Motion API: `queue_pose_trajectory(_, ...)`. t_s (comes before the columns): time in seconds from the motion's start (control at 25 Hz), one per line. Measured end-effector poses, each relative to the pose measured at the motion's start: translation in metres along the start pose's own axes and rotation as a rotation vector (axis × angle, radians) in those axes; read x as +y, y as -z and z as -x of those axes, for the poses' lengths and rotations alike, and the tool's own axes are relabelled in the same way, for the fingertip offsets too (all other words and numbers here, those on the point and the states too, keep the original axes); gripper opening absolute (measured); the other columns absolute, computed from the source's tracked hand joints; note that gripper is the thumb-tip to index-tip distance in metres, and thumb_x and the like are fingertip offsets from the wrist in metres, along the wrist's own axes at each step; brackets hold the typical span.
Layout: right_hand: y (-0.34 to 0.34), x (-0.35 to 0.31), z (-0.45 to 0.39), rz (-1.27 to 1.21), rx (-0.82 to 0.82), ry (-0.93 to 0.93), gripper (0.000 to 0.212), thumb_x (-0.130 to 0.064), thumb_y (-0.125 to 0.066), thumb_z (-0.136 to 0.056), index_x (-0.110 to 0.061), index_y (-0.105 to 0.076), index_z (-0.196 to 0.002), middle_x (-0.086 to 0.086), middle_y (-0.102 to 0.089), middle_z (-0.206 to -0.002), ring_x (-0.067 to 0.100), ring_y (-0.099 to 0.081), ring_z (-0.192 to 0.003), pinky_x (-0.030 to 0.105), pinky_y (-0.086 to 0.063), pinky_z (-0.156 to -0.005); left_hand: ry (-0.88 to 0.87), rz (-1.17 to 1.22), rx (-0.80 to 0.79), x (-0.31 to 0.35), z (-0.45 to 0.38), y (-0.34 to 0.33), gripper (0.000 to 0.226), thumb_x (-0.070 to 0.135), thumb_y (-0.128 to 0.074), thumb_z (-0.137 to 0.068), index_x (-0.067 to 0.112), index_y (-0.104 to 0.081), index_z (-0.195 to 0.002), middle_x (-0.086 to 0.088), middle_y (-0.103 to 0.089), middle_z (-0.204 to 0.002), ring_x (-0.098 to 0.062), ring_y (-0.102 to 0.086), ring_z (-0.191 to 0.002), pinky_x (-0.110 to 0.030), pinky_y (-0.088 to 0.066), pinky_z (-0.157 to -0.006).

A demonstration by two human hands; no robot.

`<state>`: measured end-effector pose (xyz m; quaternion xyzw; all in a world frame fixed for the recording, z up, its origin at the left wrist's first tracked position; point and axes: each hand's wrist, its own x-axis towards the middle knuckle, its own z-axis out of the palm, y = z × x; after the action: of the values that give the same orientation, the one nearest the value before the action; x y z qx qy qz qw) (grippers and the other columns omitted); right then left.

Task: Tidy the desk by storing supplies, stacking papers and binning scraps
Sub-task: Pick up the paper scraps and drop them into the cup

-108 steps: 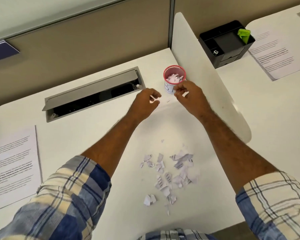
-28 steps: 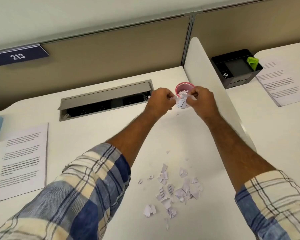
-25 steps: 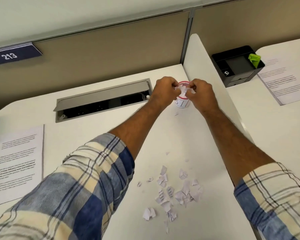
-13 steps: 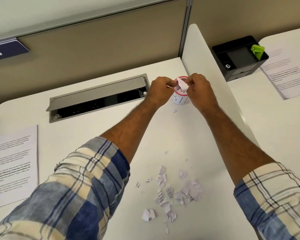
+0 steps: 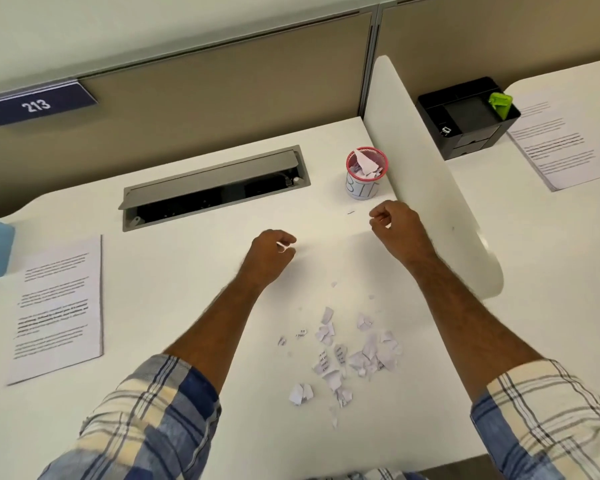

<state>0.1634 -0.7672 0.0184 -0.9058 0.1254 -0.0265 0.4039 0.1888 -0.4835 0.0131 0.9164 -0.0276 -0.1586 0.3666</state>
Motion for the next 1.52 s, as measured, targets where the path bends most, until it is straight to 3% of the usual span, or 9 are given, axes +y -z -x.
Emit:
queue_pose_trajectory(0.12,-0.006,0.009,0.024,0.033,-0.099,-0.063,0.013,-0.008,-0.066,-0.090,-0.010,-0.071,-0.102,0.006,-0.070,-0.108,0.015,-0.060,-0.087,0.023,-0.044,-0.080,0.055,-0.068,-0.038,-0.022,0.029,0.001,0.023,0.012,-0.072,-0.091,0.012,-0.072,-0.114,-0.005,-0.066,-0.119,-0.012,-0.057,-0.094,-0.018,-0.041,-0.085)
queue_pose_trajectory(0.28,-0.015,0.025,0.065,0.114,-0.269,-0.102,0.022,-0.007,-0.065,-0.090,-0.009,-0.072,-0.111,0.007,-0.067,-0.114,0.015,-0.059,-0.095,0.022,-0.040,-0.085,0.101,-0.056,-0.069,-0.047,0.072,-0.013,0.027,0.013,-0.075,-0.088,0.012,-0.071,-0.114,-0.006,-0.064,-0.119,-0.015,-0.059,-0.098,-0.020,-0.041,-0.087)
queue_pose_trajectory(0.4,-0.021,0.041,0.092,0.145,-0.335,-0.063,0.028,-0.004,-0.064,-0.091,-0.007,-0.070,-0.118,0.011,-0.066,-0.119,0.022,-0.062,-0.106,0.025,-0.043,-0.092,0.130,-0.001,-0.108,-0.059,0.102,-0.031,0.034,0.012,-0.077,-0.087,0.011,-0.069,-0.119,-0.007,-0.060,-0.123,-0.018,-0.060,-0.099,-0.023,-0.044,-0.088)
queue_pose_trajectory(0.56,-0.028,0.057,0.121,0.210,-0.320,-0.043,0.034,0.003,-0.059,-0.091,-0.002,-0.066,-0.124,0.018,-0.061,-0.126,0.035,-0.058,-0.121,0.041,-0.044,-0.107,0.155,-0.045,-0.063,-0.068,0.125,-0.052,0.036,0.017,-0.077,-0.085,0.015,-0.068,-0.120,-0.006,-0.058,-0.125,-0.027,-0.060,-0.112,-0.037,-0.049,-0.101)
queue_pose_trajectory(0.76,-0.040,0.057,0.152,0.240,-0.359,0.012,0.037,0.004,-0.056,-0.092,-0.001,-0.065,-0.128,0.018,-0.059,-0.125,0.036,-0.058,-0.119,0.036,-0.043,-0.105,0.193,-0.038,0.004,-0.057,0.153,-0.074,0.033,0.013,-0.071,-0.086,0.014,-0.067,-0.119,-0.007,-0.057,-0.126,-0.028,-0.056,-0.118,-0.038,-0.046,-0.104)
queue_pose_trajectory(0.96,-0.050,0.047,0.171,0.246,-0.443,0.053,0.041,-0.014,-0.065,-0.095,-0.006,-0.060,-0.135,0.014,-0.054,-0.126,0.032,-0.053,-0.120,0.036,-0.042,-0.104,0.145,0.073,0.015,-0.048,0.163,-0.090,0.037,0.004,-0.069,-0.082,0.012,-0.067,-0.118,-0.006,-0.061,-0.120,-0.025,-0.061,-0.115,-0.038,-0.048,-0.104)
queue_pose_trajectory(1.2,-0.066,0.031,0.187,0.201,-0.535,0.122,0.052,-0.034,-0.077,-0.088,-0.011,-0.062,-0.132,0.006,-0.055,-0.121,0.023,-0.051,-0.116,0.033,-0.043,-0.099,0.029,0.003,-0.065,-0.030,0.158,-0.100,0.045,0.020,-0.077,-0.087,0.014,-0.064,-0.129,-0.006,-0.059,-0.123,-0.020,-0.058,-0.114,-0.032,-0.048,-0.101)
queue_pose_trajectory(1.4,-0.076,0.022,0.198,0.231,-0.529,0.197,0.045,-0.024,-0.079,-0.083,-0.015,-0.066,-0.125,0.005,-0.057,-0.121,0.024,-0.053,-0.113,0.038,-0.046,-0.097,-0.114,-0.199,-0.154,-0.027,0.151,-0.098,0.048,0.020,-0.062,-0.095,0.024,-0.056,-0.142,-0.007,-0.054,-0.124,-0.025,-0.055,-0.115,-0.035,-0.048,-0.099)
queue_pose_trajectory(1.52,-0.081,0.023,0.198,0.155,-0.511,0.171,0.035,-0.013,-0.076,-0.082,-0.017,-0.067,-0.116,0.003,-0.063,-0.119,0.024,-0.061,-0.110,0.043,-0.053,-0.094,-0.154,-0.287,-0.164,-0.025,0.146,-0.097,0.034,0.017,-0.059,-0.097,0.023,-0.065,-0.130,-0.006,-0.054,-0.118,-0.025,-0.055,-0.109,-0.036,-0.051,-0.091)
